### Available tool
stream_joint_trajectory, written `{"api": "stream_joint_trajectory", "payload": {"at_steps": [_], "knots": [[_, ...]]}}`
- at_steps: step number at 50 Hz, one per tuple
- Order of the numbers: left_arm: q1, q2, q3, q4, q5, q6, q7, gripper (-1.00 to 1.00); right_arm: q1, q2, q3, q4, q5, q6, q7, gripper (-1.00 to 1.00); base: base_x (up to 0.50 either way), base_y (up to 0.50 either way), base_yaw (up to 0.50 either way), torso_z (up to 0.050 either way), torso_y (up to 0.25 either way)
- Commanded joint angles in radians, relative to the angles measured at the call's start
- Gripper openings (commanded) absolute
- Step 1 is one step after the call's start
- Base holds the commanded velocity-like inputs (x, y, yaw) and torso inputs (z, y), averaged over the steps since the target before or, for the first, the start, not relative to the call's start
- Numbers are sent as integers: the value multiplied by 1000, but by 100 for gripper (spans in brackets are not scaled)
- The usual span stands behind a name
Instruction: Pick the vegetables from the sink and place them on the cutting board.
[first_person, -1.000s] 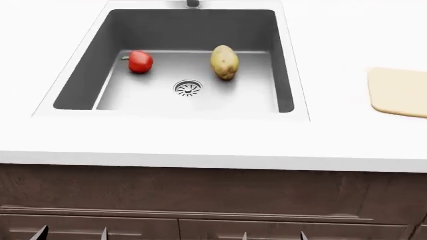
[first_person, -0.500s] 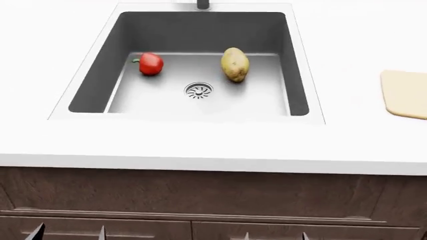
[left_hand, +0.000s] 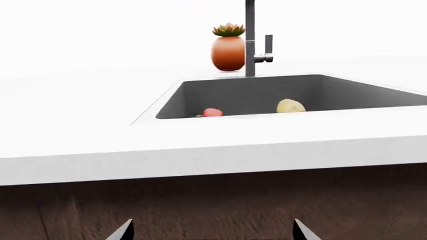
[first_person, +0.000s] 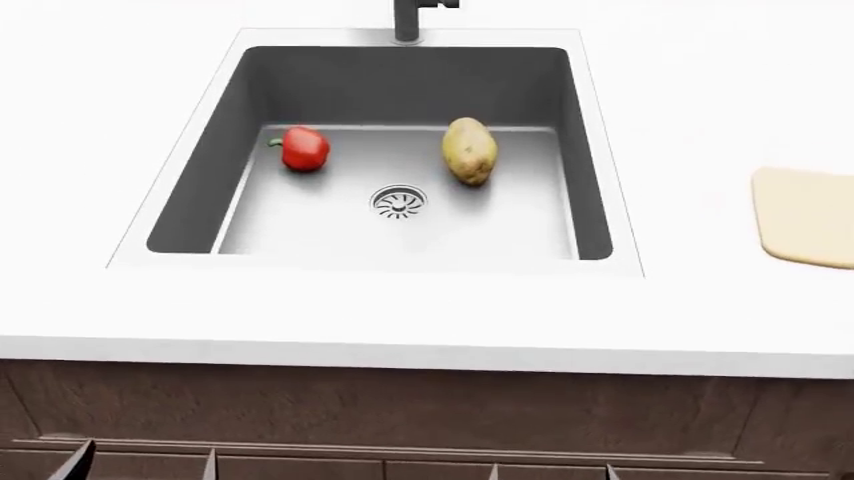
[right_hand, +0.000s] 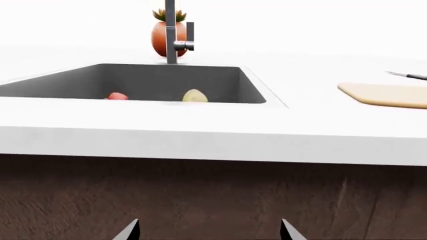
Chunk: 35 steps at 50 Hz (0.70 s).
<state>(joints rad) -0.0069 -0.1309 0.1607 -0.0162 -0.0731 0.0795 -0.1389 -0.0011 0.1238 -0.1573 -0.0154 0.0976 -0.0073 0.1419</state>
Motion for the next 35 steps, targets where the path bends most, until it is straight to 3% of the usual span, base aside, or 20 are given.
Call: {"api": "stream_joint_trajectory", "payload": {"at_steps": [1,10,21,22,25,31,35], "knots": [[6,-13,10,-1,-11,10,-4,100,2,8,-11,4,9,0,10,100,0,0,0,50,0],[4,-16,17,6,-13,-8,-16,100,1,15,-17,-1,16,0,17,100,0,0,0,49,0],[0,-11,2,22,-84,-46,-12,100,17,7,-16,11,74,6,2,100,0,0,0,0,0],[-14,-3,-15,24,-152,-101,3,100,39,7,-26,24,59,31,8,100,0,0,0,0,0],[-52,-16,7,87,-111,-173,-27,100,117,11,-29,2,62,133,18,100,0,0,0,0,0],[-175,-54,-32,213,-180,-403,-46,100,222,79,20,-210,112,345,27,100,0,0,0,0,0],[-235,-84,-44,387,-226,-602,-82,100,324,143,53,-416,167,579,37,100,0,0,0,0,0]]}}
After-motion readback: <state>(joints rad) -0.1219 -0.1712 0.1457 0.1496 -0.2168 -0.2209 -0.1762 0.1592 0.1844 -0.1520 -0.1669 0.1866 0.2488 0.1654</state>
